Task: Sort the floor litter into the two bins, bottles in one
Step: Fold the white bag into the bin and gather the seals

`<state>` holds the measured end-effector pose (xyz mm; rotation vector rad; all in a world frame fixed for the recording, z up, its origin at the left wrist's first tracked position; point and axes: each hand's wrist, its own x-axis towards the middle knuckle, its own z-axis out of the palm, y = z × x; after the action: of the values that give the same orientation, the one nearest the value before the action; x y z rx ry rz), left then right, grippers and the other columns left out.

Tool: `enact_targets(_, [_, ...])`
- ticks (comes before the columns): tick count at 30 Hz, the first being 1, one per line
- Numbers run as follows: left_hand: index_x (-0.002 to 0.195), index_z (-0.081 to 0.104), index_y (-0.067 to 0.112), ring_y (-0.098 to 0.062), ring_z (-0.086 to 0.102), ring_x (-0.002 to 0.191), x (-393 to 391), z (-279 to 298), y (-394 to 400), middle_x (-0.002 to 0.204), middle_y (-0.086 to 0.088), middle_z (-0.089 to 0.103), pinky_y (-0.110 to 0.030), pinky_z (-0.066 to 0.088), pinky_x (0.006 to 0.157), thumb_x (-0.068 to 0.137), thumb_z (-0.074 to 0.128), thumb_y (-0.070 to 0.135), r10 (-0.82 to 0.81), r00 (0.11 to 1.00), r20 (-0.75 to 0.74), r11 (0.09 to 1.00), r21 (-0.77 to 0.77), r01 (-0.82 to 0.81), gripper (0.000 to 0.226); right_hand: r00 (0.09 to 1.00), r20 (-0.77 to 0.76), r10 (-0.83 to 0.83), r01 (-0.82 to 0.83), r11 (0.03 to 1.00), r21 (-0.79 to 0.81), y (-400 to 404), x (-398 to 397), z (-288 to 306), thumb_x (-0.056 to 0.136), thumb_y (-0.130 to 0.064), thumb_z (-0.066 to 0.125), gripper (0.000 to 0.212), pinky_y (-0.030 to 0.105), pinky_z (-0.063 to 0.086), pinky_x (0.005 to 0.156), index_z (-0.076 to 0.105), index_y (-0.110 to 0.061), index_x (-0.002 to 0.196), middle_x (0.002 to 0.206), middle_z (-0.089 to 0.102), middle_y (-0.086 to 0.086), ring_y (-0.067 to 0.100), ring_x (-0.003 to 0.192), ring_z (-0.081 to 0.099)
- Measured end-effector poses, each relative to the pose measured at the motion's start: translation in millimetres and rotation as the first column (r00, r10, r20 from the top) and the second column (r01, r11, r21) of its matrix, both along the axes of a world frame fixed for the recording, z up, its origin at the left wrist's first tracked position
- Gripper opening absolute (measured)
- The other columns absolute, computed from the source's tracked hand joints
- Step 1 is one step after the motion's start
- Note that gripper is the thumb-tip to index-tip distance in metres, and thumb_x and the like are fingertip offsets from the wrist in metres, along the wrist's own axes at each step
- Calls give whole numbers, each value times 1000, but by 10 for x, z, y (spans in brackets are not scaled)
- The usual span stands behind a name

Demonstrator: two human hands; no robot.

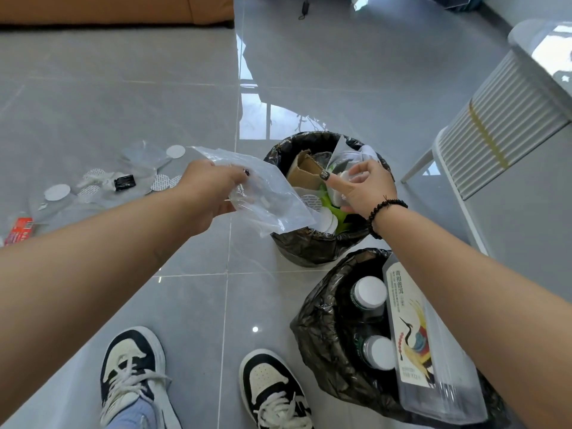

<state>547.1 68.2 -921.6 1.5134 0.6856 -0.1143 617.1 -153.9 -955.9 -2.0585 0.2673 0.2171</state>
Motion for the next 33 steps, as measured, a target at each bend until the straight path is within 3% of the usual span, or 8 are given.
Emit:
enact_targets(7, [108,67,0,-32,70,97,64,43,66,110,-16,70,-32,59,65,80,59,-4,22,999,42,1000,-13,-21,29,993,67,-100,103,994,-41,-66,59,-81,71,5,65,28,42,59,74,62,-23,71,79,69,-3,21,85,68])
enact_targets(12, [105,69,4,-31,70,96,27,47,36,109,-15,70,-30,58,63,84,57,-3,0,999,53,1000,-7,0,25,934,328,-141,142,990,19,-44,-30,110,80,-8,65,19,39,57,82,59,-26,80,77,64,-9,13,80,65])
enact_targets(14, [98,70,9,-26,71,87,3,63,-4,104,-13,72,-29,59,63,86,54,-7,-90,993,83,995,-34,93,26,974,195,-118,79,978,194,31,-89,220,80,-22,72,23,44,57,82,57,-22,97,85,64,-5,16,84,65])
enact_targets(17, [96,68,10,-25,70,92,-49,90,-115,103,-14,71,-36,60,80,89,50,-13,-232,965,125,962,-115,246,30,982,55,179,-186,963,196,106,-219,324,70,-43,79,75,40,53,93,43,-27,133,121,55,4,20,109,59])
enact_targets(22, [102,68,4,-20,70,97,-74,104,-200,100,-9,75,-31,54,89,88,61,-6,-455,874,170,888,16,459,19,611,205,765,-669,637,-382,81,-395,388,62,-50,80,94,40,17,118,33,-41,143,153,27,-14,9,145,15])
enact_targets(25, [111,64,-2,-32,69,100,-77,145,-241,104,-17,73,-45,53,94,84,67,-6,-462,861,212,880,-10,474,28,692,306,654,-594,757,-273,96,-455,301,73,-24,81,51,32,48,94,60,-26,119,111,66,-10,7,106,59])
enact_targets(28, [108,64,0,-34,70,95,-84,178,-324,102,-18,73,-49,55,90,72,79,1,-350,909,227,925,-67,373,39,797,351,492,-473,869,-146,60,-487,224,78,-15,75,12,29,47,62,68,-10,87,78,66,6,13,70,58])
enact_targets(33, [125,50,31,-5,57,104,-18,169,-300,119,8,56,-11,50,73,66,87,17,-325,905,275,934,244,261,71,908,153,390,-407,908,101,-24,-483,294,78,-6,75,14,44,60,72,71,-4,91,94,70,19,33,85,69])
